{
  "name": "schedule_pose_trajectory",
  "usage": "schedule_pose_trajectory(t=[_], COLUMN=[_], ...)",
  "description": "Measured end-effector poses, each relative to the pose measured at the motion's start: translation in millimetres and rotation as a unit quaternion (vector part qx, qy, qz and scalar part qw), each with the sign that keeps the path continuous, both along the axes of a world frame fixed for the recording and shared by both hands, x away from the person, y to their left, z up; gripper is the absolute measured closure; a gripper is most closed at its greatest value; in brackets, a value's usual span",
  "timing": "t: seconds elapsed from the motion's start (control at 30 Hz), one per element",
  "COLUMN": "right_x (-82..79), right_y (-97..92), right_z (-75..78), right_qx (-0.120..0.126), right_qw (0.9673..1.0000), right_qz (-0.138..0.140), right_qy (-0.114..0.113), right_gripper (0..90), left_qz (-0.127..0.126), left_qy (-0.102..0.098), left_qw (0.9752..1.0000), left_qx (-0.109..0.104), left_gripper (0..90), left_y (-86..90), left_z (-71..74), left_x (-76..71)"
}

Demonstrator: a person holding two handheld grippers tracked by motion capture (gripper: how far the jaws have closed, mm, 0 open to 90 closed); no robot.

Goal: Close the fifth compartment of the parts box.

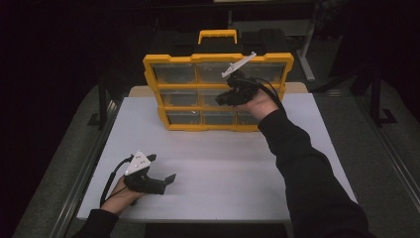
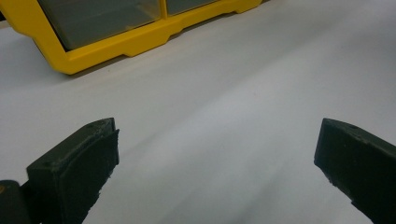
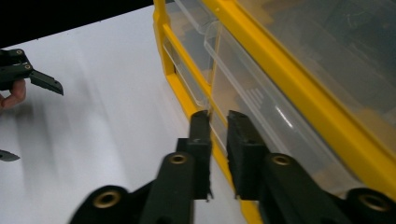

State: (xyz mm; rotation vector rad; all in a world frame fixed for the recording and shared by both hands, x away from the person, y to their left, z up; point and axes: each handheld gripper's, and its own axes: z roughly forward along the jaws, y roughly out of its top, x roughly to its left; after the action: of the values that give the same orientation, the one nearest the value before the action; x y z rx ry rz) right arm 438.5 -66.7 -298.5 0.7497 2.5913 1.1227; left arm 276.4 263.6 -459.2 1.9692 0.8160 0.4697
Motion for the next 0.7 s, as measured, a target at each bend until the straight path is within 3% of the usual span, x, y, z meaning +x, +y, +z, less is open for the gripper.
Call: schedule_pose_trajectory(t=[0.4,0.7], right_x=[-19.5,-31.1], right_y=[-16.9,-35.4], right_z=[-13.0,-24.4], right_qx=[0.028,0.053], right_qw=[0.9991,0.9964], right_qz=[-0.032,-0.064], right_qy=[-0.009,-0.016], right_gripper=[46.8,29.8], left_qz=[-0.012,-0.013], left_qy=[-0.002,-0.001], left_qw=[0.9999,0.9998], left_qx=[0.011,0.013], left_gripper=[0.0,0.0], left_y=[-2.7,-0.5], left_z=[-1.4,-2.9], left_x=[1.0,3.9])
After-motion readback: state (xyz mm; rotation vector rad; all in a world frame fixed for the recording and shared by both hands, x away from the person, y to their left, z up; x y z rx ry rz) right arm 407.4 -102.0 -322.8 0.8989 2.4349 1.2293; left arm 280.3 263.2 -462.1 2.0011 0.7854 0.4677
